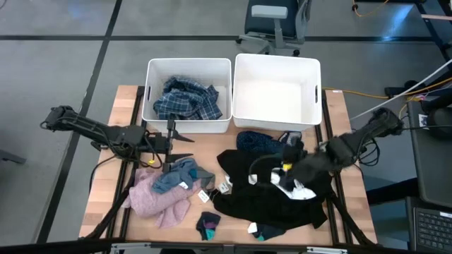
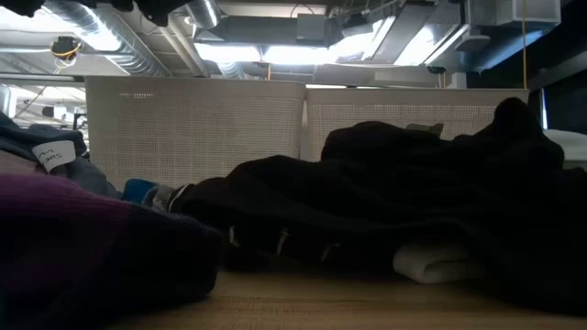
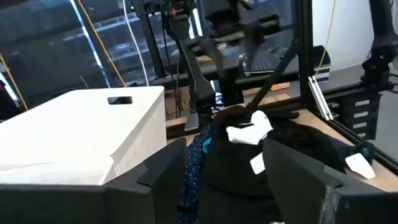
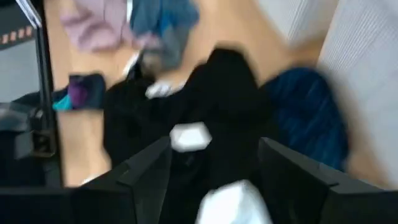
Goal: Sort clothes
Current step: Put the white sock into the right white bin
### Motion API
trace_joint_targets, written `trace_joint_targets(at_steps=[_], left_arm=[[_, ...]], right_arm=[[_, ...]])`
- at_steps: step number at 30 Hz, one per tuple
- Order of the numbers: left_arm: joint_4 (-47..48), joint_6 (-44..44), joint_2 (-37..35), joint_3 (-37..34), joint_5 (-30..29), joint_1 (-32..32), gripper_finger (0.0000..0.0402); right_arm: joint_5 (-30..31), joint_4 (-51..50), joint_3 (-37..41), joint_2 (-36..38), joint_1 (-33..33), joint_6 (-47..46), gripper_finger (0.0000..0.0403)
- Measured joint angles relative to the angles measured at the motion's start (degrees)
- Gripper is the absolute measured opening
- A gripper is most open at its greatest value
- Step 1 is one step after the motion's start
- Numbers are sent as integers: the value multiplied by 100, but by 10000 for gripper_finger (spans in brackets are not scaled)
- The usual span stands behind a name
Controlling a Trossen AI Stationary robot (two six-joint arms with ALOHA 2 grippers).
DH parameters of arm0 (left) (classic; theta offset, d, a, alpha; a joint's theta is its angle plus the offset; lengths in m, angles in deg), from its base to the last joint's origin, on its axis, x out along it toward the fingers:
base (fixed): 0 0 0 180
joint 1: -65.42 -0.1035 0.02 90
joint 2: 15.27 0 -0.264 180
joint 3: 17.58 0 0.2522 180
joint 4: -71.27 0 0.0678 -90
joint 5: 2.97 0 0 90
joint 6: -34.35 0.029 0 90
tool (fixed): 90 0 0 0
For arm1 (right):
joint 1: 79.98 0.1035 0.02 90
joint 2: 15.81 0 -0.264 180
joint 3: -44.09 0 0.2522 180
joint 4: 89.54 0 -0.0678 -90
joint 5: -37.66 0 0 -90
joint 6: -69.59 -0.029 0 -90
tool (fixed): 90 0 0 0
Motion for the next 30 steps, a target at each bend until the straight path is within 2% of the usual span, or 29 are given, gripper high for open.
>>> trace_joint_targets(at_steps=[5,11,16,22,30], left_arm=[[361,-65,-225,2,0,-2,203],[262,42,-325,2,0,-2,203],[283,4,-314,2,0,-2,203],[472,-424,-308,2,0,-2,203],[511,-594,-307,2,1,-2,203]], right_arm=[[-527,-396,-66,-663,477,-1507,243],[-386,-1510,-66,-1376,757,-2198,244],[-366,-2201,-63,-1795,749,-2326,243],[-437,-1871,-63,-2011,750,-2179,237],[-610,-1621,618,-2031,750,-2126,189]])
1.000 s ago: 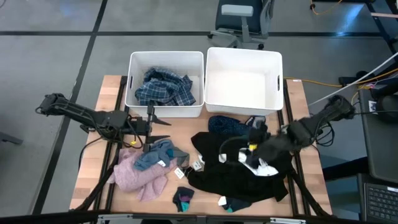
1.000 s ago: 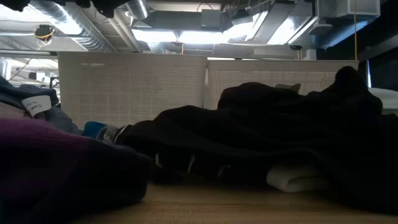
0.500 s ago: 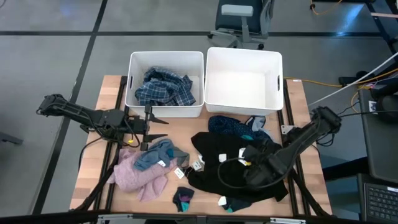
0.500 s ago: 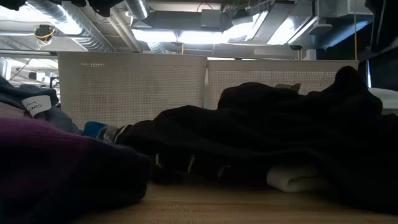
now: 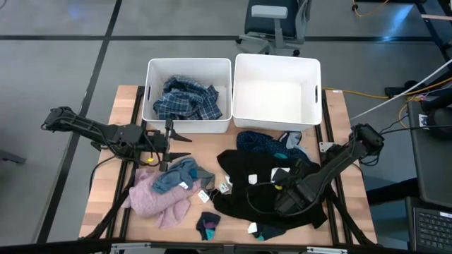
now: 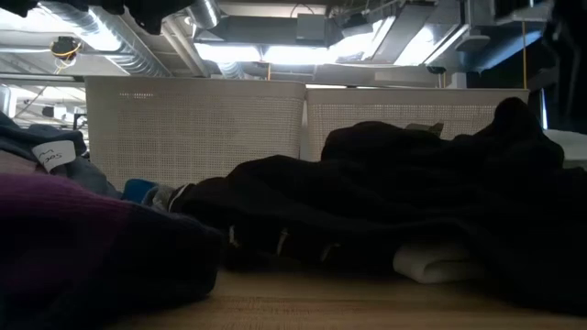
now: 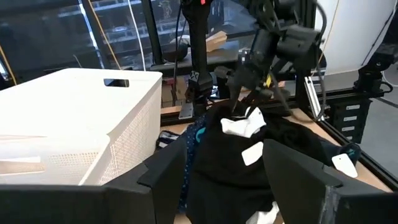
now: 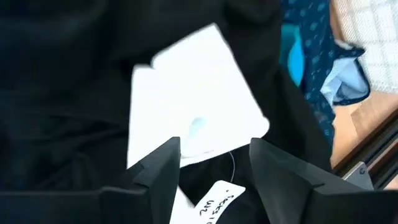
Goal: Sort clothes
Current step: Put the white sock into the right white bin
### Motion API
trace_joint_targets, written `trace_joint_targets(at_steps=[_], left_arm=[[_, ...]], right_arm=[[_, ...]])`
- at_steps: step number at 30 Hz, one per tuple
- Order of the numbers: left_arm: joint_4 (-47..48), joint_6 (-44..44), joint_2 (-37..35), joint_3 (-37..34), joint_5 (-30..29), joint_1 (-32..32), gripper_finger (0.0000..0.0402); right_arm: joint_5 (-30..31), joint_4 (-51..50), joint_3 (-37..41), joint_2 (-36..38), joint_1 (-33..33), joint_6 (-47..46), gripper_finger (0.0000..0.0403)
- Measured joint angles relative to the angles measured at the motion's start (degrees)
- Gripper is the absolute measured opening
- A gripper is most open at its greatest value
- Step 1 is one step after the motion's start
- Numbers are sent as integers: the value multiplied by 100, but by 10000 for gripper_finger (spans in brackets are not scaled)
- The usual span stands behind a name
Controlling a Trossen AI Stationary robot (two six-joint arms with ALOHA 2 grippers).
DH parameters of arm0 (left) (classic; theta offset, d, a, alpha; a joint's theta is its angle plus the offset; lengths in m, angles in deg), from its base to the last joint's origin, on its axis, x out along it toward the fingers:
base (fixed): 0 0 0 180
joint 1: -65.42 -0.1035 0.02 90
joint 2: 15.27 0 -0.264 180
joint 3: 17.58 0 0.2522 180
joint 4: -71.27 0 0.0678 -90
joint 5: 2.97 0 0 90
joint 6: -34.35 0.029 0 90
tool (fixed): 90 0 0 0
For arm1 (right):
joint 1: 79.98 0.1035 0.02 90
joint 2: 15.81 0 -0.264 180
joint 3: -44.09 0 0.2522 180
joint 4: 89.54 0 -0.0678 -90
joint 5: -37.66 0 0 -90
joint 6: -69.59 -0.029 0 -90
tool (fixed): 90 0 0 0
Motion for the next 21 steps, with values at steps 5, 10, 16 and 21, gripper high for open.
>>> trace_joint_targets(at_steps=[5,10,16,21], left_arm=[[-2,-20,0,0,-1,0,203],[0,-31,0,0,2,0,203],[61,-37,0,0,2,0,203],[98,-37,0,0,2,0,203]], right_arm=[[-137,713,342,-8,4,249,173],[-241,1036,437,-8,-2,421,172],[-771,1365,437,-6,-7,409,172],[-1323,1416,437,-6,0,298,172]])
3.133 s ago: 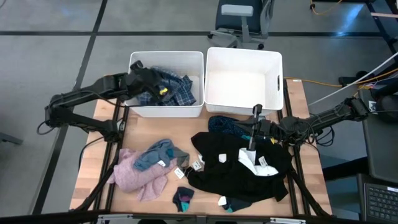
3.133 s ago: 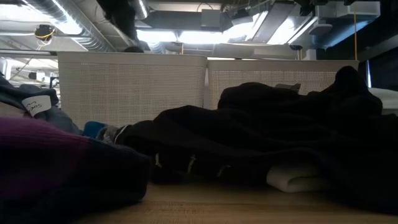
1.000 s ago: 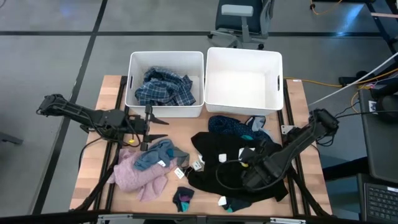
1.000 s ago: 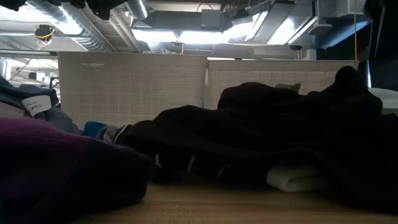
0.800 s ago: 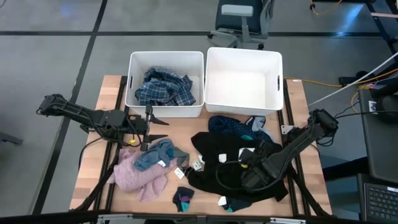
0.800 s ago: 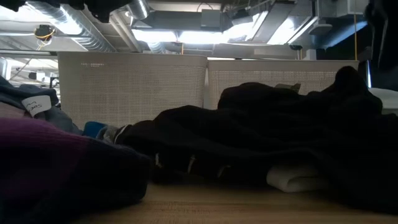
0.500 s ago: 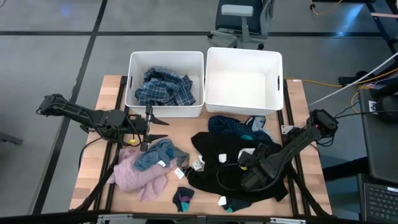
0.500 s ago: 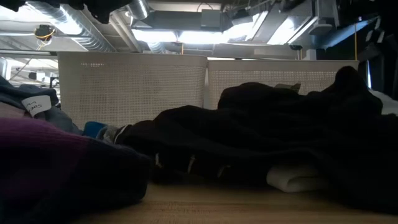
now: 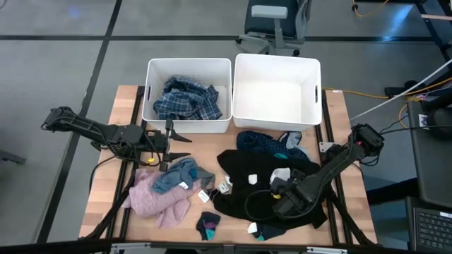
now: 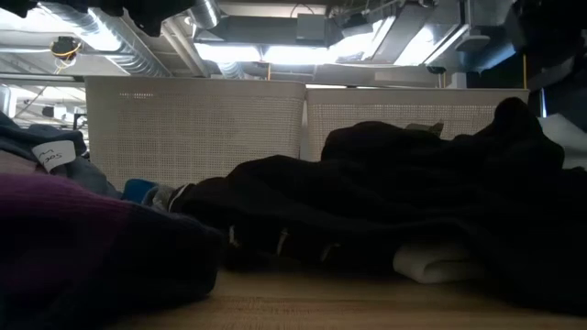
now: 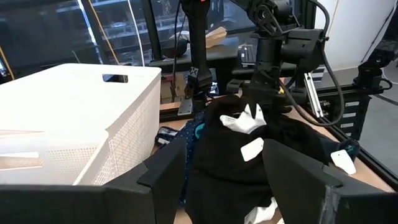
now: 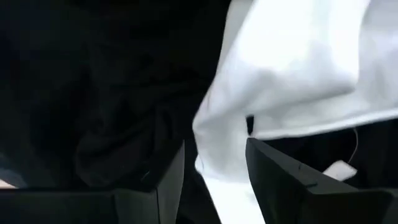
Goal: Sort clothes
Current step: Put the white sock into the right white bin
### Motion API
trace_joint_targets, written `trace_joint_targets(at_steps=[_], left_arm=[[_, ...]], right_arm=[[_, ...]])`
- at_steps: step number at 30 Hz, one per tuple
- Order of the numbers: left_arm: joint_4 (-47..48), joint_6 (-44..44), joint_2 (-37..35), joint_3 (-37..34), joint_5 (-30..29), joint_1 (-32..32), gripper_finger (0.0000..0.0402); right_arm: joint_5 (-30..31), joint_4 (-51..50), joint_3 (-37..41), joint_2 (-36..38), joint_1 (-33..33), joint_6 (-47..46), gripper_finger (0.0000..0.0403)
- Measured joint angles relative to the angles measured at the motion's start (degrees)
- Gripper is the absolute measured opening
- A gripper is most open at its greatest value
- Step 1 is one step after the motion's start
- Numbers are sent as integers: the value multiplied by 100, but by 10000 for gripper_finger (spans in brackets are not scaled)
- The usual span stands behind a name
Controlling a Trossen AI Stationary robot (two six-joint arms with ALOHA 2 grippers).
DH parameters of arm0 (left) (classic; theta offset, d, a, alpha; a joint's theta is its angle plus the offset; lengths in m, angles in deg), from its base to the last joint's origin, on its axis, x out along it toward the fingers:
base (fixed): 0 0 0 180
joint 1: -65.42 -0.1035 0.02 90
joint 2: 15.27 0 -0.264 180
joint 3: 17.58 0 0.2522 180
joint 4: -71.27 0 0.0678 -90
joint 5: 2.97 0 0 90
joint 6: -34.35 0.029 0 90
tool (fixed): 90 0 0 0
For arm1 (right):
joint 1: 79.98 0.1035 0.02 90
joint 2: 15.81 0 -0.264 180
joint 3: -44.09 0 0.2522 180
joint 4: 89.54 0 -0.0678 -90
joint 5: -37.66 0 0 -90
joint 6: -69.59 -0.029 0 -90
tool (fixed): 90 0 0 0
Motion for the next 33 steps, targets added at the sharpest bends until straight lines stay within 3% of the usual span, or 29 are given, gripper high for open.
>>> trace_joint_targets(at_steps=[7,15,19,26,33], left_arm=[[1,-40,0,0,0,2,203],[44,-39,0,0,0,0,203],[45,-39,0,-2,0,0,203],[46,-37,0,-2,-1,0,203],[48,-57,0,-2,-2,0,203]], right_arm=[[1065,65,0,-31,-2,-9,172],[1249,13,56,-208,-9,265,168],[1427,0,255,-256,-13,312,132],[1379,-86,257,-251,-2,611,14],[1900,-1207,-655,-241,-2,832,27]])
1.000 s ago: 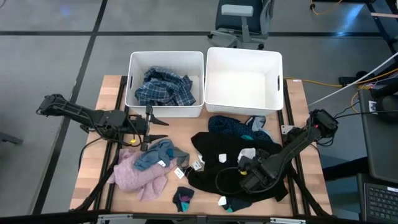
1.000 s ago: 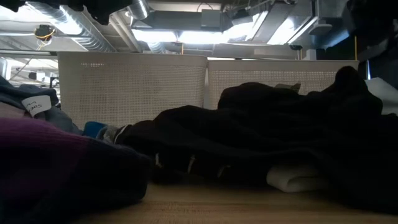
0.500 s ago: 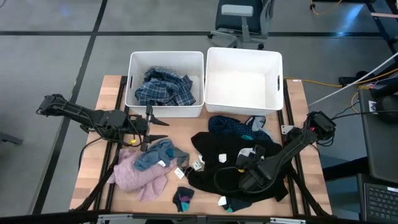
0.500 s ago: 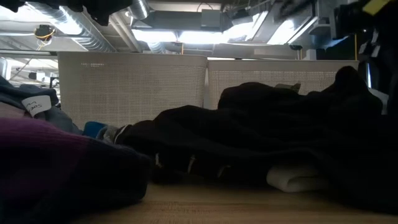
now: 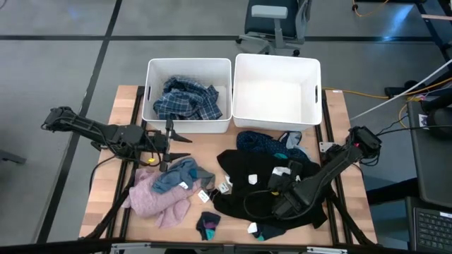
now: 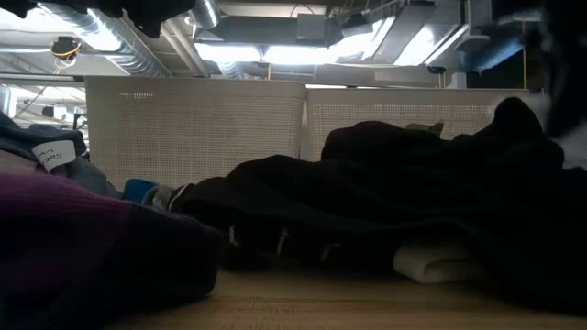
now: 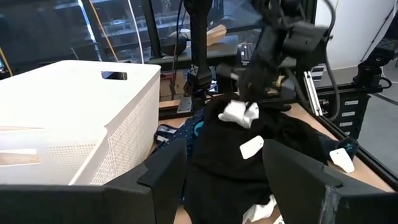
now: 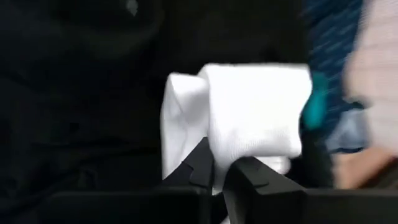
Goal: Sort clothes
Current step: Put the white sock into the right white bin
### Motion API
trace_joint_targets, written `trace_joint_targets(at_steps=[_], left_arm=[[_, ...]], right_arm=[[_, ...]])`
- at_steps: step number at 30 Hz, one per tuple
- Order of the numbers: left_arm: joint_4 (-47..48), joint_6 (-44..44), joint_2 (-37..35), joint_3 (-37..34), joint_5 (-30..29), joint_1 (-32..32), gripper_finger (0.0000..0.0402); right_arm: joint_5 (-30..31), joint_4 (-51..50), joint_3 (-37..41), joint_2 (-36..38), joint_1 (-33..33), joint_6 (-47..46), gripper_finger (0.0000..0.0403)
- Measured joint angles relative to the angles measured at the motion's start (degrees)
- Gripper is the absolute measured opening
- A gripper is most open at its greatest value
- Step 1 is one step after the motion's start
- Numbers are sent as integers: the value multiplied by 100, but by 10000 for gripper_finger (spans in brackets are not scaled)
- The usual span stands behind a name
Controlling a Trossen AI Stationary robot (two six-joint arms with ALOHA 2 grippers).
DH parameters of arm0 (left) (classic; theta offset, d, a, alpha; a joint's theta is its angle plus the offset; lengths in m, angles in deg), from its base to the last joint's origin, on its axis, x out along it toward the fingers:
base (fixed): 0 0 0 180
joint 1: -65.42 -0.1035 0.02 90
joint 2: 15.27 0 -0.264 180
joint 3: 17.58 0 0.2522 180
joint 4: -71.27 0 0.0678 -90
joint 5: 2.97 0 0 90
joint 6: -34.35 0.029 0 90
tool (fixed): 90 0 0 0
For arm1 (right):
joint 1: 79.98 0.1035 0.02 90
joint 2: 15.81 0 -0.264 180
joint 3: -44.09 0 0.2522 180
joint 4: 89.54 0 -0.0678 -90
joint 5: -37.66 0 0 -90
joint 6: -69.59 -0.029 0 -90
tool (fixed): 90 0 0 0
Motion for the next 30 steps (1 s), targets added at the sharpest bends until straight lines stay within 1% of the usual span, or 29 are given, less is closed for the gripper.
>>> trace_joint_targets(at_steps=[4,7,10,13,18,25,27,30], left_arm=[[3,-6,0,0,0,0,203],[13,-6,0,0,0,0,203],[19,-6,0,0,0,0,203],[18,-6,0,0,0,0,203],[20,-6,0,0,0,0,203],[22,1,0,0,0,0,203],[24,3,0,0,0,0,203],[24,5,0,0,0,0,203]], right_arm=[[618,-904,-717,3,0,55,9],[1281,-1408,-1216,3,0,63,10],[1860,-1456,-1598,27,-20,225,19],[2315,-1466,-1898,79,-115,441,18],[3114,-1460,-2149,200,-474,930,7],[3541,-1474,-2182,508,-1290,1382,14],[3766,-1475,-2182,593,-1524,1535,15],[4277,-1473,-2182,719,-1920,1704,15]])
